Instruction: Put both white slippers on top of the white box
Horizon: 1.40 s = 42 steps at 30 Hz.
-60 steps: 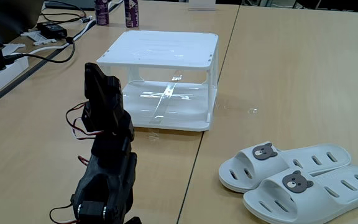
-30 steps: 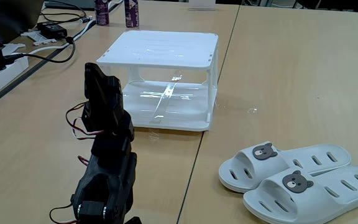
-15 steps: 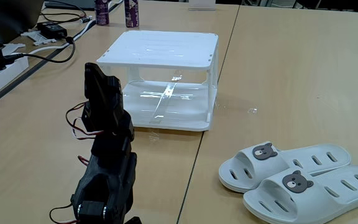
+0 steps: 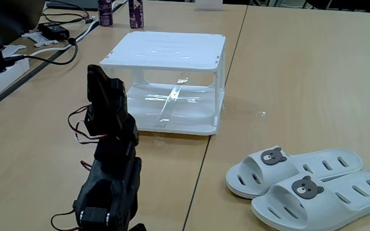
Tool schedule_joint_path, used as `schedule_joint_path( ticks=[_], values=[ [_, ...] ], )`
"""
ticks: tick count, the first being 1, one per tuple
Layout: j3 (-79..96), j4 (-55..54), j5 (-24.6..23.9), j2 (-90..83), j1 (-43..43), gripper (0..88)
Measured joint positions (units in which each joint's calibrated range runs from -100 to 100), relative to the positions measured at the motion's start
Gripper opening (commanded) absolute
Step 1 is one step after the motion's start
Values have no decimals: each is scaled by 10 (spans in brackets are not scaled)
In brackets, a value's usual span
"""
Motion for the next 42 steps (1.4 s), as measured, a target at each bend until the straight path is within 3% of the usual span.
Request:
schedule_joint_path(
  ticks=[6, 19, 26, 32, 42],
  values=[
    [4, 0, 0, 131, 0, 7],
    [-7, 7, 0, 855, 17, 7],
    [-18, 8, 0, 1089, 22, 7],
    [-51, 8, 0, 1211, 94, 7],
    [-164, 8, 0, 1353, 302, 7]
  ],
)
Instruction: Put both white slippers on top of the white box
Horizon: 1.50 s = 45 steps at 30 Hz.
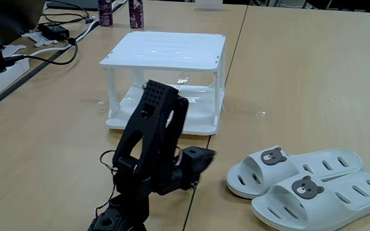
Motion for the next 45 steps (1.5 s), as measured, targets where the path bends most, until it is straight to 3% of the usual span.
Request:
schedule_joint_path(
  ticks=[9, 14, 30, 45],
  values=[
    [-28, 0, 0, 3, 107, 19],
    [-28, 0, 0, 3, 111, 194],
    [-153, 1, 0, 0, 111, 203],
    [-346, 172, 0, 12, 154, 197]
  ],
)
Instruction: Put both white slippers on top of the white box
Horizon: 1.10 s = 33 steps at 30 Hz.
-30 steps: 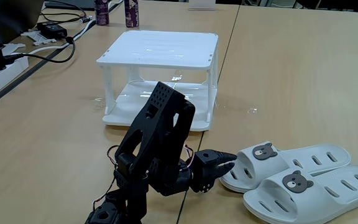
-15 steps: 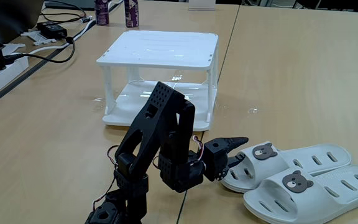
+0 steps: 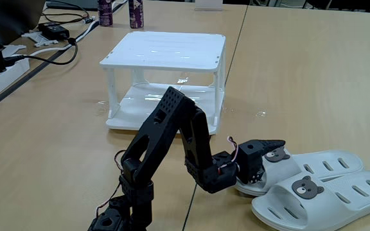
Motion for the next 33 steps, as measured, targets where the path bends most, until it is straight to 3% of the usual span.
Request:
schedule_joint_path(
  ticks=[13, 14, 16, 25, 29, 33],
  values=[
    [-31, 7, 0, 35, 0, 194],
    [-33, 7, 0, 35, 0, 165],
    [-40, 7, 0, 35, 0, 20],
    [-42, 16, 0, 35, -7, 8],
    [-42, 126, 0, -40, -7, 8],
    [-49, 323, 0, -190, -7, 8]
  ],
)
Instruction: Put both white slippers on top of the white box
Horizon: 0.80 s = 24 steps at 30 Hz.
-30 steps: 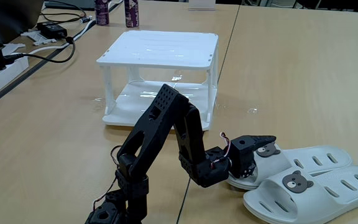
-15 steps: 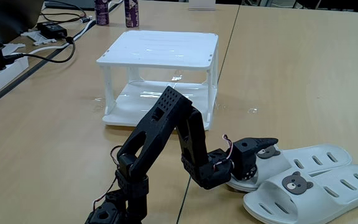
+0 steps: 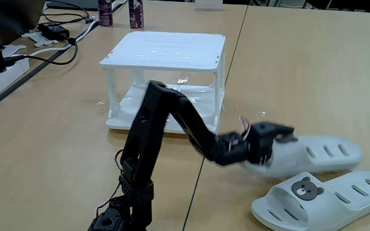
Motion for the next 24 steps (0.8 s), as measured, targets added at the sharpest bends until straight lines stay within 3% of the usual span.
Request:
schedule_joint_path(
  ticks=[5, 16, 24],
  values=[
    [-76, 205, 0, -171, 0, 8],
    [-234, 446, 0, -347, -28, 8],
    [-234, 447, 0, -376, -255, 8]
  ],
)
